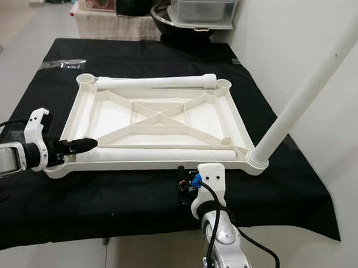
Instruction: Building children table
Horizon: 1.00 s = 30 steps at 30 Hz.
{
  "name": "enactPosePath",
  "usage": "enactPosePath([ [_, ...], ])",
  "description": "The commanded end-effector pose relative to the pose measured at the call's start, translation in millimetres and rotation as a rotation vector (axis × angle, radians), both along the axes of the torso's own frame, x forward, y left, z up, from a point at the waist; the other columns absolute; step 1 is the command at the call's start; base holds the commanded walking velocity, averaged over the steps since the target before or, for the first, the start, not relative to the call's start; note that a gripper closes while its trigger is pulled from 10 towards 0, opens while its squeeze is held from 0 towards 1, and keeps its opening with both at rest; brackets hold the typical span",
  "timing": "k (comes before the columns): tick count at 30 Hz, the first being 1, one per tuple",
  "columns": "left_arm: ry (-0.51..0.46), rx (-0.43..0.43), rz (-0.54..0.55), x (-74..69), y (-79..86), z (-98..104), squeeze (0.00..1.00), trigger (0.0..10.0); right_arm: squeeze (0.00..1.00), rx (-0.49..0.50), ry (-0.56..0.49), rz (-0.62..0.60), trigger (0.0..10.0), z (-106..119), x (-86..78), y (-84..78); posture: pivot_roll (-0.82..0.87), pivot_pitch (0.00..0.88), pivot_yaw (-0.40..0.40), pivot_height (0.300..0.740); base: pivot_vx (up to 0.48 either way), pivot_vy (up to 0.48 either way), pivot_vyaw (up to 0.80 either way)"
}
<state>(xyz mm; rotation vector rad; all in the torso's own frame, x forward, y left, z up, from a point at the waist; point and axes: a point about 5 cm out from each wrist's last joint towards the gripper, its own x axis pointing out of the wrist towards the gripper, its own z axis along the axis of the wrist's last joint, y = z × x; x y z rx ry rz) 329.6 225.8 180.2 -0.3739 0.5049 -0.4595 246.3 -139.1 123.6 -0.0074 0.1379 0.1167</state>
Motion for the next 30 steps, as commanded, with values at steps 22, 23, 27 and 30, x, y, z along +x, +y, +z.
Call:
enactPosePath([
  [22,0.126,-0.001,-0.064,-1.8,-11.5,-5.9,0.00,10.0,0.00,0.014,0.019,-0.005,10.0,-1.0,-1.6,1.5,0.10,0.099,-0.062,0.740,0.000,0.000,0.00],
  [23,0.125,-0.002,-0.063,-1.0,-11.9,-4.5,0.00,10.0,0.00,0.015,0.019,-0.005,10.0,-1.0,-1.6,1.8,0.10,0.099,-0.062,0.740,0.000,0.000,0.00],
  [27,0.121,-0.026,-0.078,0.8,-17.4,1.3,0.00,10.0,0.00,0.016,0.021,-0.005,10.0,-1.6,-1.9,2.3,0.09,0.095,-0.059,0.740,0.000,0.000,0.00],
  [30,0.120,-0.047,-0.093,1.8,-23.9,2.3,0.00,10.0,0.00,0.018,0.022,-0.005,10.0,-2.0,-2.2,3.2,0.09,0.090,-0.053,0.740,0.000,0.000,0.00],
])
